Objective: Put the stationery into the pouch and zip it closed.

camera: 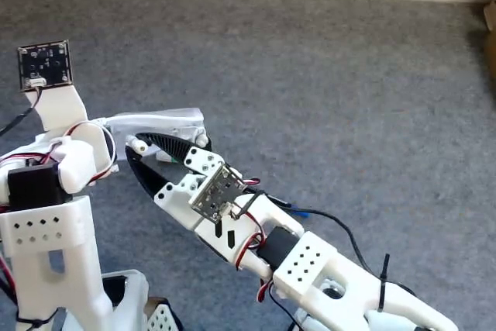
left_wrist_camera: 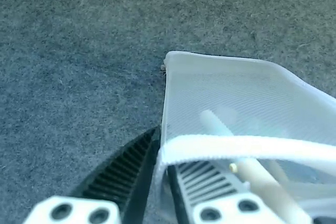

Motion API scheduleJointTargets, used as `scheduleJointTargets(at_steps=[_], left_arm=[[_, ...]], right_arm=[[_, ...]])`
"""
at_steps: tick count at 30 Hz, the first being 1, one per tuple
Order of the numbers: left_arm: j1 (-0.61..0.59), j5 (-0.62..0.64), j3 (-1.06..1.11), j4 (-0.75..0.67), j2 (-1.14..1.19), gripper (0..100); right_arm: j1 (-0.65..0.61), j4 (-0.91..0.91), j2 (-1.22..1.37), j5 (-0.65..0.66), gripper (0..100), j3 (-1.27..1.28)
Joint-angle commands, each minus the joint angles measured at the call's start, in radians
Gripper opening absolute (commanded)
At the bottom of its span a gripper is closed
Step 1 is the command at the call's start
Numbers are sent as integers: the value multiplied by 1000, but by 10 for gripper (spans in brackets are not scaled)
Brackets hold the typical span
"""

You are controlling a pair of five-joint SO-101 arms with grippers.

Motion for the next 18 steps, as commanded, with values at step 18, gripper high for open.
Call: scheduleJointTargets(at_steps=[18], left_arm=[[-7,12,8,-18,10,8]], right_arm=[[-13,-15,-8,11,178,27]])
